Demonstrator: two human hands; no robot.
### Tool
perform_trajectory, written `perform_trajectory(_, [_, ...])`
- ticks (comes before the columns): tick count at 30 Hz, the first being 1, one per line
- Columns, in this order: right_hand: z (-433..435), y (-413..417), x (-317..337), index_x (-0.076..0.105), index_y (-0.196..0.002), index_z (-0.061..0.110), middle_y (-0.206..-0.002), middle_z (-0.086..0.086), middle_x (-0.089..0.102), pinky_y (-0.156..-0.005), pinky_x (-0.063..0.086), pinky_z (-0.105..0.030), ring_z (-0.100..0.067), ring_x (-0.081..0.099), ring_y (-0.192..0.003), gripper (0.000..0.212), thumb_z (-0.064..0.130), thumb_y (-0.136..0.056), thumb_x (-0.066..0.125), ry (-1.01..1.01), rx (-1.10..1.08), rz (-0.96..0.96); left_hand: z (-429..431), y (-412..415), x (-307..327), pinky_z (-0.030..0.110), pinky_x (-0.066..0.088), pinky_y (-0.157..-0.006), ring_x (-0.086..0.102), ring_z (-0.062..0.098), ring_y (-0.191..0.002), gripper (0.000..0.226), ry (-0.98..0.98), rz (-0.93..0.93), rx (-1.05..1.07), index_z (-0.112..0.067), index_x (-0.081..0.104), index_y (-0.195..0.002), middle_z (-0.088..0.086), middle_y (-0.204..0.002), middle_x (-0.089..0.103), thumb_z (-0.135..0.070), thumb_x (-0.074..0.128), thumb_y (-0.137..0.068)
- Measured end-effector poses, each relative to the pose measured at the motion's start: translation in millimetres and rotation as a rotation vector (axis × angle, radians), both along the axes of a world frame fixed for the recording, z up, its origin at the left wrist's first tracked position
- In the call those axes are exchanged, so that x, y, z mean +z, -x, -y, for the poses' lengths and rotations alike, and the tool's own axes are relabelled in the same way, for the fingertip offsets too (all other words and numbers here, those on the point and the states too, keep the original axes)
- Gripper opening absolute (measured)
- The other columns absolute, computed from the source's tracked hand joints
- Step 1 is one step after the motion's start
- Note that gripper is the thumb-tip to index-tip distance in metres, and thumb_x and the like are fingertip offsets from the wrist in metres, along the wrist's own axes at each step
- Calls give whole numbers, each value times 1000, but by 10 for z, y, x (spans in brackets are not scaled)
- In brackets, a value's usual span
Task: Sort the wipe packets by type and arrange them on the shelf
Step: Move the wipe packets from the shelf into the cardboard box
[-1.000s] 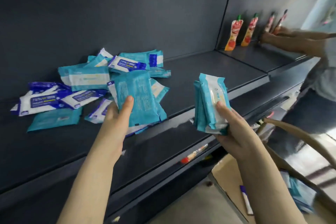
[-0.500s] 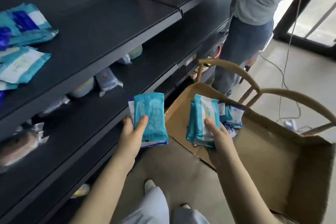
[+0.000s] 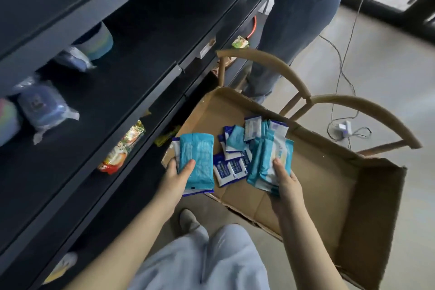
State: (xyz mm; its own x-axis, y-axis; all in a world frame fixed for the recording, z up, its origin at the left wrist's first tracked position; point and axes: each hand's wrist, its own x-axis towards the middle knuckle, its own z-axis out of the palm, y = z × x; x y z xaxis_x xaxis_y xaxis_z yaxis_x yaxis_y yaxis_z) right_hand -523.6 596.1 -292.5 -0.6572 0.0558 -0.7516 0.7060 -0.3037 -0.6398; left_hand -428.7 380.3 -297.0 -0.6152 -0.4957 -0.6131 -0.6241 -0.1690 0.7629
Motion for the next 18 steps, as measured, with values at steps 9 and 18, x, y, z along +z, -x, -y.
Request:
perform_trajectory(9, [-352, 1182, -1047, 61, -95, 14, -99, -9, 69, -71, 57, -33, -23, 67, -80, 14, 20, -90, 72, -269, -4, 148, -344, 905, -1069, 34, 51, -80, 61, 23, -96, 30, -100, 381, 32, -12, 46, -122, 9, -119, 61, -30, 55, -99])
perform_trajectory(18, [-220, 2255, -2075, 56, -88, 35, -90, 13, 65, -81, 60, -44, -18, 69, -87, 15, 40, -85, 70, -616, 444, -96, -698, 1990, -1996, 31, 46, -88, 56, 18, -100, 33, -158, 376, 108, -24, 39, -127, 0, -115, 57, -42, 48, -101])
